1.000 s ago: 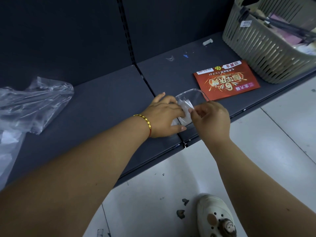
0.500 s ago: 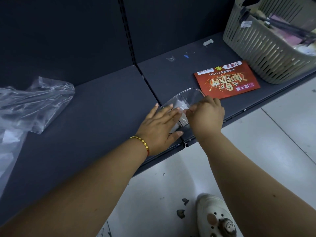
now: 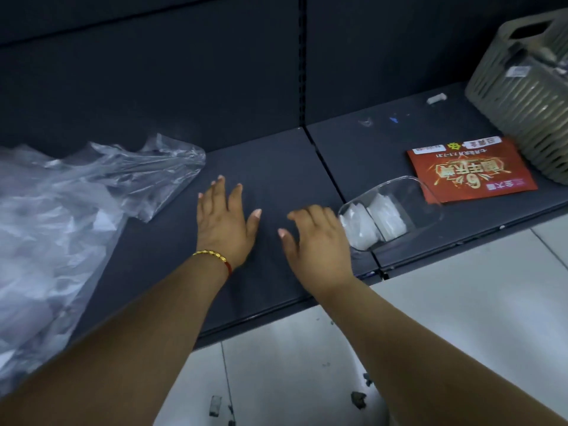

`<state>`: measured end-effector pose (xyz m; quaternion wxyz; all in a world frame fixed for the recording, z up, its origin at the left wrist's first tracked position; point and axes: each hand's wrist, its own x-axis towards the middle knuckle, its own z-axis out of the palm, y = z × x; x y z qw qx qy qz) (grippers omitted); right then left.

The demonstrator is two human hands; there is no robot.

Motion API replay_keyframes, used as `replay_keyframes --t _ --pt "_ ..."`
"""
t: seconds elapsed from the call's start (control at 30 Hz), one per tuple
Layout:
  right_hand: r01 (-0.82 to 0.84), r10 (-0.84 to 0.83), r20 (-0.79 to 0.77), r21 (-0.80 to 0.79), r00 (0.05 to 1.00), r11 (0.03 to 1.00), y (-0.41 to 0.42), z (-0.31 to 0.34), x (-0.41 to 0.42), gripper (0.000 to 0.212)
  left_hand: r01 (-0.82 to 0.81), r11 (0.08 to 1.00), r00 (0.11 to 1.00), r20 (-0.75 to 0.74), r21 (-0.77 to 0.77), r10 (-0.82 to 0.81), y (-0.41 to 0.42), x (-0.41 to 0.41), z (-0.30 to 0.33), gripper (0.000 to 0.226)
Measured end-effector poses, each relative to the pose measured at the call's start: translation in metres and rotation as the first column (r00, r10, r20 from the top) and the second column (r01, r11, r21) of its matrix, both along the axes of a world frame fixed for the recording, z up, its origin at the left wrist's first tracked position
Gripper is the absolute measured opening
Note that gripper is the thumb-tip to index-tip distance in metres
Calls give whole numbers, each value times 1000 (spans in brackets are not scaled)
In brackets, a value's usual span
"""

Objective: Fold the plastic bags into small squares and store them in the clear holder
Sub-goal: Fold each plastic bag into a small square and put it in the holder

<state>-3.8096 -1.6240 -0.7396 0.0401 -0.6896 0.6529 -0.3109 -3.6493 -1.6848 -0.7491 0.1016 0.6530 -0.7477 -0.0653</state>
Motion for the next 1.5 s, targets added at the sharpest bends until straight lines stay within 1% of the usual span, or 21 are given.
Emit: replay_keyframes --t 0.07,0.13,0.23,0.3,0.4,0.5,0.6,0.67,0.73,0.83,0.9,0.97,1.0,1.03,1.07,1.17,1.23,1.3,1.37,1.43,1.5 --pt "-139 146 -13 231 989 963 -2 -8 27 43 -85 996 994 67 3 85 -7 35 1 60" --pt "-261 280 30 471 959 843 -3 -17 45 64 -154 988 978 146 8 151 -17 66 5 55" --pt "-292 370 17 650 929 701 -5 -33 63 77 -191 981 950 249 -7 187 -31 102 15 45" --pt "-271 406 -36 690 913 671 -4 -42 68 88 -198 980 940 285 8 187 -43 118 23 41" --pt "-251 424 -89 691 901 678 -4 -47 69 105 -194 981 930 323 18 177 -60 131 34 36" --pt "-249 427 -96 689 899 680 -3 -48 69 104 -182 980 909 393 81 137 -76 134 43 41" --pt "-246 430 -97 699 897 671 -3 -47 70 103 -204 942 844 535 265 32 -89 133 49 58" --pt "-245 430 -84 716 899 653 -4 -44 69 94 -229 921 850 526 317 30 -92 132 52 62" --pt "-248 431 -62 741 900 624 -6 -39 68 82 -198 936 887 459 292 44 -90 132 57 58" --pt "-275 426 2 767 905 579 -9 -32 65 76 -92 985 965 257 148 52 -79 128 73 46" --pt "-297 396 72 785 916 544 -12 -22 62 74 -12 998 998 57 63 8 -68 123 93 45" --pt "-341 260 237 789 936 511 -13 -6 59 75 -10 1000 978 -210 4 11 -54 114 116 41" --pt "-367 153 339 766 928 527 -12 4 57 77 -45 999 942 -332 5 44 -48 108 128 38" --pt "-386 68 428 721 901 575 -9 15 56 79 -84 996 893 -442 29 88 -42 102 140 36" --pt "-393 40 484 656 874 644 -6 27 57 80 -122 989 825 -546 78 145 -38 97 151 33" --pt "-371 91 567 401 819 838 7 70 61 75 -182 943 516 -789 280 334 -14 82 186 23" --pt "-311 101 609 251 787 917 12 99 64 74 -135 929 358 -857 345 370 3 73 205 23" --pt "-226 116 635 95 764 969 21 130 63 78 -86 938 279 -896 336 346 28 66 227 23" --pt "-166 145 670 -33 728 986 32 161 58 79 -56 939 233 -910 339 343 49 63 244 34" --pt "-176 183 738 -89 649 980 45 192 50 75 -41 936 225 -909 350 350 70 63 259 45" --pt "-265 216 797 -73 564 961 57 222 39 65 -23 934 236 -906 356 351 89 62 271 49"
